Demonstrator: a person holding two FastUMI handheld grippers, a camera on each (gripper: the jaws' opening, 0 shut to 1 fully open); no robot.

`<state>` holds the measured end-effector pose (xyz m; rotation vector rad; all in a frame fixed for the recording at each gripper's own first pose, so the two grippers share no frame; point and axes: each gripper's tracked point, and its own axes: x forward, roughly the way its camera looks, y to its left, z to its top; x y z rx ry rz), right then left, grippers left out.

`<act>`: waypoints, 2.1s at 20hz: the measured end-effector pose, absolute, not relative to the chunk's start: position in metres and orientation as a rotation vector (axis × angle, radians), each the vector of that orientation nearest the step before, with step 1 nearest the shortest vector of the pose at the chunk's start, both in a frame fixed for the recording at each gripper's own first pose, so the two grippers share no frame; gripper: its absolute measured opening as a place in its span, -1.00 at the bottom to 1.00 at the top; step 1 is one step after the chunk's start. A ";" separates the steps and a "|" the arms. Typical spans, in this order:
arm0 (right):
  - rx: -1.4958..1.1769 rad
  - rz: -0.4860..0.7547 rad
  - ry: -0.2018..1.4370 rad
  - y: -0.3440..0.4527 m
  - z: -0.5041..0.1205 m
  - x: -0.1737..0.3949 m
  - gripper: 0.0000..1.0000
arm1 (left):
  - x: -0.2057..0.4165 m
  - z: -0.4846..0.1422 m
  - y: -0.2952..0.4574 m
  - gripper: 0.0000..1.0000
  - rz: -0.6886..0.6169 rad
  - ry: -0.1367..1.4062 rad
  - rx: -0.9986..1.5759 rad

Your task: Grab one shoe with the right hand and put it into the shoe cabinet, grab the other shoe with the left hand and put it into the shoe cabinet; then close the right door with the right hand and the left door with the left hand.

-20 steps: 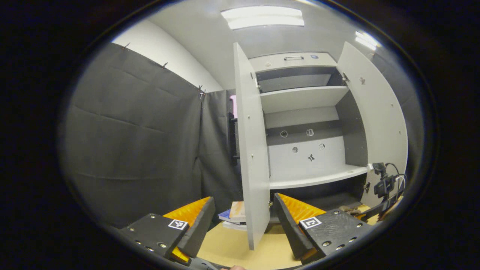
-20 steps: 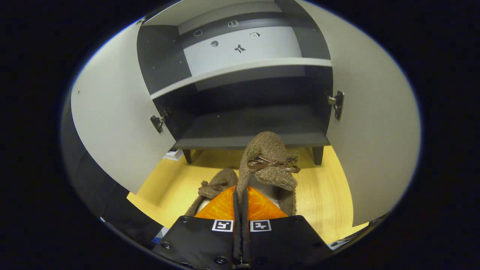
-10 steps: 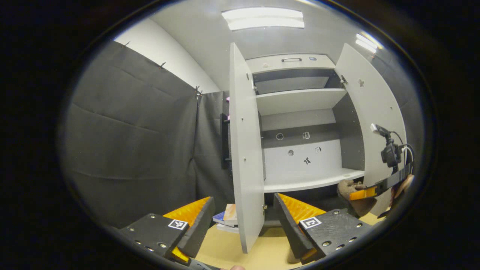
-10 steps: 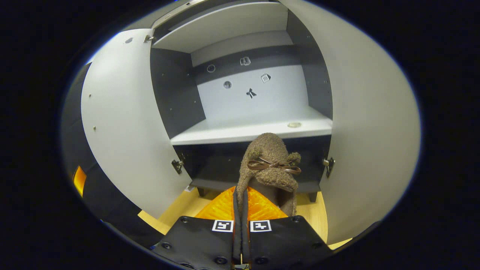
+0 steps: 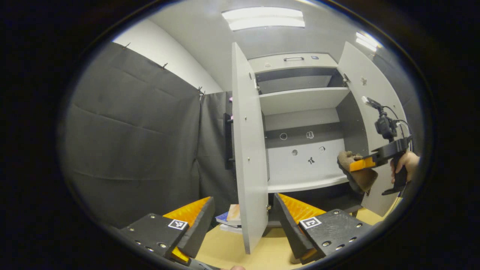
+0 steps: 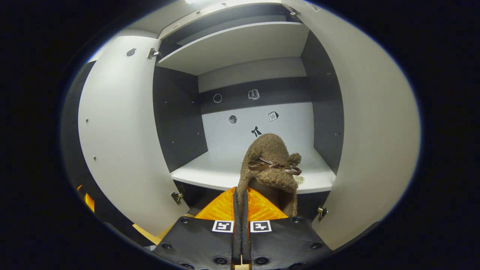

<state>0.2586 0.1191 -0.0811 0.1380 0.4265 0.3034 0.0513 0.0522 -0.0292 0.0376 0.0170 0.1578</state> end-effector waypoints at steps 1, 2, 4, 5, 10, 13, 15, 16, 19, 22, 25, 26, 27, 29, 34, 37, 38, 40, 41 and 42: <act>0.147 0.300 0.417 0.120 -0.076 0.270 -0.96 | 0.052 -0.030 0.054 0.84 0.165 0.021 0.039; 0.161 0.298 0.401 0.122 -0.070 0.284 -0.96 | 0.052 -0.031 0.055 0.84 0.170 0.025 0.040; 0.173 0.289 0.368 0.125 -0.060 0.311 -0.96 | 0.050 -0.032 0.057 0.84 0.179 0.033 0.046; 0.165 0.280 0.353 0.126 -0.056 0.325 -0.96 | 0.050 -0.033 0.058 0.84 0.184 0.038 0.050; 0.127 0.224 0.375 0.124 -0.066 0.384 -0.95 | 0.046 -0.035 0.062 0.84 0.200 0.051 0.060; 0.089 0.201 0.411 0.122 -0.084 0.407 -0.95 | 0.041 -0.036 0.065 0.84 0.211 0.056 0.073; 0.042 0.183 0.415 0.121 -0.094 0.419 -0.96 | 0.037 -0.037 0.066 0.84 0.214 0.063 0.074; 0.025 0.173 0.434 0.119 -0.101 0.419 -0.83 | 0.035 -0.038 0.067 0.84 0.216 0.066 0.075; 0.020 0.164 0.349 0.116 -0.080 0.418 -0.12 | 0.031 -0.043 0.068 0.84 0.216 0.074 0.070; 0.033 0.133 0.246 0.113 -0.049 0.407 0.92 | 0.032 -0.046 0.064 0.84 0.187 0.084 0.041; 0.046 0.125 0.195 0.107 -0.022 0.383 0.92 | 0.035 -0.049 0.058 0.99 0.156 0.091 0.036; 0.044 0.125 0.178 0.104 -0.014 0.373 0.92 | 0.037 -0.050 0.055 0.84 0.142 0.092 0.033; 0.042 0.123 0.162 0.101 -0.005 0.363 0.92 | 0.039 -0.052 0.051 0.84 0.125 0.096 0.028; 0.036 0.130 0.136 0.098 0.007 0.336 0.86 | 0.044 -0.055 0.039 0.84 0.077 0.105 0.010; 0.021 0.113 0.069 0.075 0.038 0.271 0.92 | 0.056 -0.058 0.012 0.84 -0.021 0.101 -0.005; -0.004 0.091 0.036 0.061 0.046 0.235 0.92 | 0.064 -0.064 -0.007 0.84 -0.078 0.112 -0.030; -0.015 0.082 0.025 0.056 0.046 0.224 0.92 | 0.067 -0.066 -0.013 0.84 -0.095 0.114 -0.038; -0.037 0.078 0.009 0.049 0.048 0.201 0.92 | 0.074 -0.071 -0.021 0.84 -0.125 0.122 -0.053; -0.049 0.077 0.004 0.047 0.048 0.193 0.92 | 0.077 -0.075 -0.025 0.84 -0.137 0.130 -0.061; -0.056 0.076 0.002 0.044 0.046 0.183 0.93 | 0.081 -0.082 -0.031 0.84 -0.156 0.146 -0.069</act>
